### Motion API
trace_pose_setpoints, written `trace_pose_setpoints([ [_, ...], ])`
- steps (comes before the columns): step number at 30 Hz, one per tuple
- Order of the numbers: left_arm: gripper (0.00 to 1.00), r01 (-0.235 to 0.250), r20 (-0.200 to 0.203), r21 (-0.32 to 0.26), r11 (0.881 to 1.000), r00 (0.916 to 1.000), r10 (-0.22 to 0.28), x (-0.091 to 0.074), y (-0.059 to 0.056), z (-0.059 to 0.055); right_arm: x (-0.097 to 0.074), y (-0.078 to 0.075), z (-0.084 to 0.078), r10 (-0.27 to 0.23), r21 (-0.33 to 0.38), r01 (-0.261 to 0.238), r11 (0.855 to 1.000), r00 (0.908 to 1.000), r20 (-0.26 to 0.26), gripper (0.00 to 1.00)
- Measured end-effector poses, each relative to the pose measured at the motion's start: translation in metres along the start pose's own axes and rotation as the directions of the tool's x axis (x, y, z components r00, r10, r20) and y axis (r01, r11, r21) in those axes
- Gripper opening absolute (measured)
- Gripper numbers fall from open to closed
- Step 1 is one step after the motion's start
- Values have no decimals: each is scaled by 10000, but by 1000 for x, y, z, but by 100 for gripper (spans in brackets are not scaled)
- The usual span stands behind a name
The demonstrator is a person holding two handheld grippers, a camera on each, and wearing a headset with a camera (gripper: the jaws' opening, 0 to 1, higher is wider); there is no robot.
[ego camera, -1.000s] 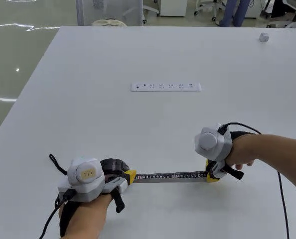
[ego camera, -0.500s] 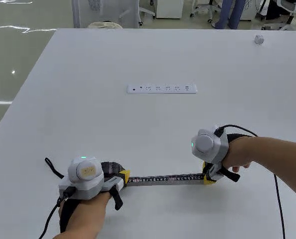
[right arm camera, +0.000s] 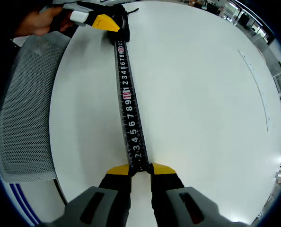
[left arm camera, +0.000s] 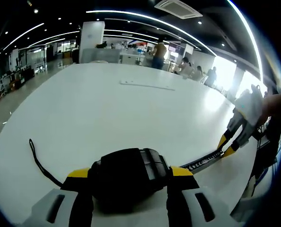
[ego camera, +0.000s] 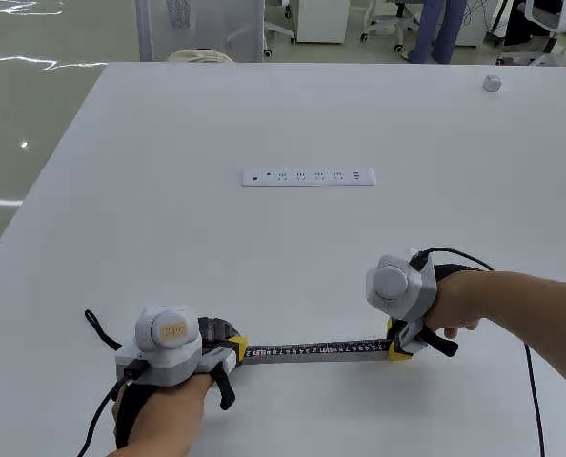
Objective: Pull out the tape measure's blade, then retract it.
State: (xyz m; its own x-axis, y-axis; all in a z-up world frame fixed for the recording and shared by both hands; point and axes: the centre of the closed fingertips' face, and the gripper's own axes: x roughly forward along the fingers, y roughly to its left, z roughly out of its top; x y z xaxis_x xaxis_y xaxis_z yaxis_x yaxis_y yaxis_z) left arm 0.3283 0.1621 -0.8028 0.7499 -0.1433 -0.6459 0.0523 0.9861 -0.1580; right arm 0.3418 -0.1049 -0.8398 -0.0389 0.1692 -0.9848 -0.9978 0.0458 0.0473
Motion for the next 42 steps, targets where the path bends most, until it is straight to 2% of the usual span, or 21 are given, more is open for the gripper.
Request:
trace_pose_setpoints([
  [42,59,462,6,191,9987,9989,-462,0,-3,0,1,5,11,16,-62,-14,10000,9996,274,14],
])
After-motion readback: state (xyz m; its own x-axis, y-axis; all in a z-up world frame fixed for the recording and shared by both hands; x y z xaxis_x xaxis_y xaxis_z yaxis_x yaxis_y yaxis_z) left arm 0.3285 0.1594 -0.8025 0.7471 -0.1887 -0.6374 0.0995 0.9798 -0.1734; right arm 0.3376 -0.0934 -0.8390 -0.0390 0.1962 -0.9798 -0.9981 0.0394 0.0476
